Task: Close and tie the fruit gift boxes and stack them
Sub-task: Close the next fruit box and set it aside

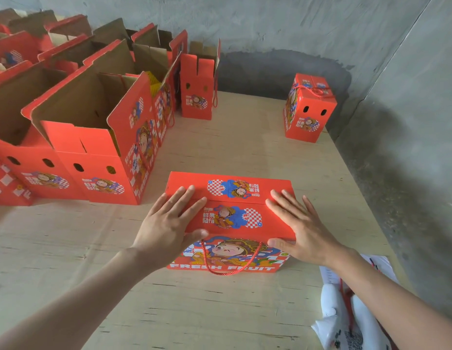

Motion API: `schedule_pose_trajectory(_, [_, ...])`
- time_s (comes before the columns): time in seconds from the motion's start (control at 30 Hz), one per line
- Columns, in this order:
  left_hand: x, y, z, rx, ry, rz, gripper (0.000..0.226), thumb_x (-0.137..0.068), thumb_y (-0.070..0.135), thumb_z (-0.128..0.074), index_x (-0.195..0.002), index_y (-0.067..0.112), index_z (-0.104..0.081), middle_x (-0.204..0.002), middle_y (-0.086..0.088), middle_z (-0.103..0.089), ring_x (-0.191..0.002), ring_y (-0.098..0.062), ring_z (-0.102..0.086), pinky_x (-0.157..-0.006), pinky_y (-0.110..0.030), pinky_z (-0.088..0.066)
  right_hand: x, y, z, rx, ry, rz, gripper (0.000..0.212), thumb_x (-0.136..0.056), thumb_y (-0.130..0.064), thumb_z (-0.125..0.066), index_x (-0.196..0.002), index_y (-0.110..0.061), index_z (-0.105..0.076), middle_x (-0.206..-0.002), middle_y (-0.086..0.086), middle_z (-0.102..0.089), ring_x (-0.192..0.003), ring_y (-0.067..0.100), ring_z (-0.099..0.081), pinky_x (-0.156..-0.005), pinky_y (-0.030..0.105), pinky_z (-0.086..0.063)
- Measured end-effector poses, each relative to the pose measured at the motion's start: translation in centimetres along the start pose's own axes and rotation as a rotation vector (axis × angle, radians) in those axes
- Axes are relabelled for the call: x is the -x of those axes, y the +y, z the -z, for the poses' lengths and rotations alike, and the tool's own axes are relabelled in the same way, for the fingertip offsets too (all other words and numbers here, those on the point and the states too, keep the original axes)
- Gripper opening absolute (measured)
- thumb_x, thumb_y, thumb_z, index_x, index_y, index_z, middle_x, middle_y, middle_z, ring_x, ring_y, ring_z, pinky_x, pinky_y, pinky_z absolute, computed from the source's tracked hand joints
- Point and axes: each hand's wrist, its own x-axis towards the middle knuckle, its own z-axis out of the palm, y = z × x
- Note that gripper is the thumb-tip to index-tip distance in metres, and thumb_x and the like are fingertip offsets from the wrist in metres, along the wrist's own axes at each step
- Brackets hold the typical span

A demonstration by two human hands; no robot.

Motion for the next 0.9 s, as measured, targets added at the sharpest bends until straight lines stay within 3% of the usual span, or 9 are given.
schedule_pose_trajectory(0.13, [-0.1,-0.5,0.2,0.021,-0.001,-0.052,0.087,-0.087,0.073,-0.011,-0.137,0.013,-0.05,-0.147,-0.016,-0.037,-0.135,-0.04,-0.035,-0.109,-0.055,-0.025,-1.2,0.3,2.0,-0.132,-0.023,0.017,0.09,-0.067,-0.08,-0.044,-0.14,-0.027,-0.043,-0.15,-0.009,-0.03,-0.141,0.011,-0.021,-0.116,0.037,-0.011])
schedule_pose_trajectory(0.2, [0.2,-0.9,0.3,0.054,-0.013,-0.083,0.089,-0.085,0.075,-0.011,-0.14,0.014,-0.045,-0.15,-0.014,-0.031,-0.139,-0.039,-0.027,-0.113,-0.055,-0.02,-2.8,0.3,3.1,-0.156,-0.029,0.02,0.089,-0.067,-0.088,-0.037,-0.129,-0.027,-0.055,-0.141,-0.005,-0.038,-0.132,0.004,-0.024,-0.112,0.032,-0.011])
schedule_pose_trajectory(0.27, [0.6,-1.1,0.4,0.072,-0.015,-0.103,0.086,-0.087,0.074,-0.011,-0.141,0.015,-0.042,-0.151,-0.011,-0.029,-0.141,-0.038,-0.023,-0.113,-0.058,-0.017,-4.4,0.2,3.0,-0.116,-0.068,0.014,0.077,-0.079,-0.081,-0.034,-0.138,-0.033,-0.045,-0.154,-0.002,-0.023,-0.141,0.006,-0.009,-0.116,0.038,-0.003])
schedule_pose_trajectory(0.33, [1.0,-0.5,0.3,-0.016,0.051,-0.117,0.074,-0.093,0.065,-0.019,-0.136,0.014,-0.051,-0.145,-0.011,-0.042,-0.135,-0.04,-0.035,-0.107,-0.066,-0.019,-5.2,0.1,2.0,-0.038,-0.125,-0.038,0.064,-0.088,-0.068,-0.04,-0.146,-0.043,-0.027,-0.161,-0.004,-0.002,-0.147,0.016,0.006,-0.117,0.044,0.004])
schedule_pose_trajectory(0.5, [0.6,3.9,-0.6,-0.062,0.272,-0.146,0.052,-0.093,0.046,-0.038,-0.136,0.019,-0.049,-0.139,-0.012,-0.05,-0.131,-0.035,-0.044,-0.107,-0.065,-0.016,-5.3,0.3,1.5,0.008,-0.077,-0.116,0.068,-0.081,-0.073,-0.032,-0.144,-0.047,-0.029,-0.15,0.003,-0.025,-0.14,0.017,-0.017,-0.114,0.042,-0.015])
schedule_pose_trajectory(0.6, [-1.0,8.1,-1.6,-0.077,0.127,-0.118,0.067,-0.094,0.057,-0.022,-0.14,0.013,-0.043,-0.144,-0.011,-0.046,-0.134,-0.033,-0.04,-0.107,-0.062,-0.015,-5.4,0.1,1.2,0.006,-0.017,-0.144,0.071,-0.075,-0.078,-0.03,-0.14,-0.049,-0.036,-0.144,0.002,-0.033,-0.137,0.016,-0.023,-0.113,0.038,-0.015])
schedule_pose_trajectory(0.73, [-3.9,9.1,-1.5,-0.083,-0.013,-0.015,0.078,-0.091,0.061,-0.013,-0.131,0.011,-0.058,-0.135,-0.006,-0.056,-0.126,-0.032,-0.051,-0.098,-0.066,-0.035,-5.3,-0.1,0.2,-0.018,0.158,-0.215,0.053,-0.085,-0.059,-0.056,-0.136,-0.046,-0.046,-0.136,0.001,-0.043,-0.134,0.016,-0.033,-0.108,0.034,-0.019])
schedule_pose_trajectory(0.83, [-6.2,6.2,-1.2,-0.152,-0.012,-0.126,0.082,-0.09,0.065,-0.004,-0.133,0.019,-0.056,-0.141,-0.009,-0.049,-0.134,-0.039,-0.038,-0.101,-0.071,-0.018,-5.0,-1.2,-0.9,0.028,0.271,-0.388,0.049,-0.087,-0.057,-0.054,-0.134,-0.043,-0.05,-0.129,0.004,-0.049,-0.127,0.021,-0.04,-0.103,0.036,-0.024])
schedule_pose_trajectory(0.9, [-7.4,4.1,-1.2,-0.146,-0.026,-0.17,0.095,-0.076,0.076,0.012,-0.148,0.029,-0.029,-0.157,-0.01,-0.016,-0.144,-0.039,0.001,-0.104,-0.065,0.01,-4.6,-2.2,-1.4,0.079,0.311,-0.513,0.048,-0.089,-0.056,-0.05,-0.135,-0.041,-0.049,-0.126,0.01,-0.05,-0.122,0.029,-0.042,-0.1,0.04,-0.025])
